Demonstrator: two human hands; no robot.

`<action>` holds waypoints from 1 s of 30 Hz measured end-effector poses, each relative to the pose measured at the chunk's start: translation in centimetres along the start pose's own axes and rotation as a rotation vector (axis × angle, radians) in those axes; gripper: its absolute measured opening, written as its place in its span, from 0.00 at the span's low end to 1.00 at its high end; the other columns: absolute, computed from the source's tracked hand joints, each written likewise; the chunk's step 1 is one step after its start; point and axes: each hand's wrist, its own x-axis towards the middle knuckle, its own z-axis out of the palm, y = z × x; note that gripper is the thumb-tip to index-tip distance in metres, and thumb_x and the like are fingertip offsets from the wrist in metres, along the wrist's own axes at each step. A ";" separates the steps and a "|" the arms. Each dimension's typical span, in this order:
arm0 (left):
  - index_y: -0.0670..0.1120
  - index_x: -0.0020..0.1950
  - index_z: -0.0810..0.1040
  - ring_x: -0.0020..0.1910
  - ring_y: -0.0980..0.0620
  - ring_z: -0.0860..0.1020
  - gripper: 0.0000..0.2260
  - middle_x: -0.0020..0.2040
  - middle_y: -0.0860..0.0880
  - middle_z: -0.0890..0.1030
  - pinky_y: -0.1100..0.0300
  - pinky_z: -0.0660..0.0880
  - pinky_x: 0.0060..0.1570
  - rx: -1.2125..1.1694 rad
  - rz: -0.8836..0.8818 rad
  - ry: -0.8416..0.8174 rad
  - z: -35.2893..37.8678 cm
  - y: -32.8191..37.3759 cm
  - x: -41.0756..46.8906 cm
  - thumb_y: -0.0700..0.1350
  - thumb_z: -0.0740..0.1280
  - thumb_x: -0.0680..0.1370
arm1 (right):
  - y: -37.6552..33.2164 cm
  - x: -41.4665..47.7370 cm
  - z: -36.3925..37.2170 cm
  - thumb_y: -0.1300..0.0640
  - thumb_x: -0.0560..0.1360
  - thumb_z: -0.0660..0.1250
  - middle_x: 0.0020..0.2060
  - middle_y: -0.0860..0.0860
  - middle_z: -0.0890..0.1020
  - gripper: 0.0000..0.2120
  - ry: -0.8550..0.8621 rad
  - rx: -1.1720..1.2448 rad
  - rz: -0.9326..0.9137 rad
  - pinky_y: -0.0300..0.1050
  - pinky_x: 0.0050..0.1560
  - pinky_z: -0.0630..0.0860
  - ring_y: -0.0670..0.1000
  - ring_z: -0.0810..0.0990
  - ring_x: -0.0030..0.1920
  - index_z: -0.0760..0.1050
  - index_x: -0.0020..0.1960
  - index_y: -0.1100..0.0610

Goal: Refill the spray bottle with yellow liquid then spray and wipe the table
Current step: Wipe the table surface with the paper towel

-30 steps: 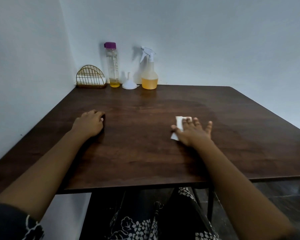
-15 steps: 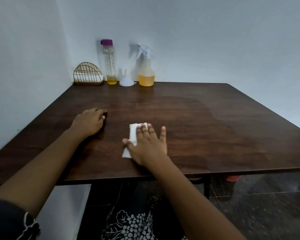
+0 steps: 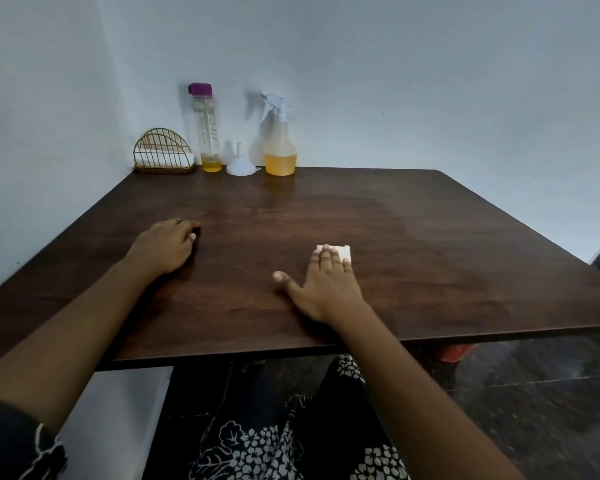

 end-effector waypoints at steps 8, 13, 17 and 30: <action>0.51 0.72 0.65 0.69 0.42 0.65 0.18 0.72 0.44 0.67 0.45 0.67 0.63 -0.025 0.015 0.007 -0.1 -0.1 -0.2 0.49 0.53 0.82 | -4.1 -1.5 1.2 0.27 0.72 0.40 0.77 0.56 0.43 0.47 -0.042 0.091 -0.193 0.48 0.73 0.37 0.51 0.39 0.76 0.40 0.76 0.61; 0.50 0.72 0.65 0.69 0.42 0.65 0.18 0.72 0.44 0.67 0.45 0.67 0.63 -0.023 0.018 0.013 -0.2 0.1 -0.4 0.48 0.53 0.82 | 0.5 -1.7 -0.7 0.30 0.74 0.40 0.77 0.55 0.44 0.43 -0.037 0.112 -0.045 0.49 0.74 0.40 0.51 0.41 0.76 0.41 0.77 0.60; 0.49 0.71 0.66 0.68 0.43 0.67 0.18 0.71 0.45 0.68 0.47 0.69 0.61 0.000 0.080 0.023 -0.8 1.1 -0.7 0.47 0.56 0.81 | 4.1 -1.4 -4.1 0.38 0.79 0.47 0.76 0.48 0.51 0.32 -0.137 0.673 -0.102 0.48 0.74 0.47 0.49 0.48 0.76 0.48 0.77 0.54; 0.54 0.69 0.69 0.68 0.54 0.67 0.20 0.71 0.52 0.68 0.56 0.67 0.62 -0.256 0.551 -0.043 -1.5 11.2 -6.1 0.55 0.61 0.78 | 6.4 -1.8 -3.9 0.56 0.76 0.61 0.48 0.50 0.78 0.07 0.304 -0.138 -0.326 0.45 0.40 0.71 0.53 0.77 0.49 0.77 0.48 0.55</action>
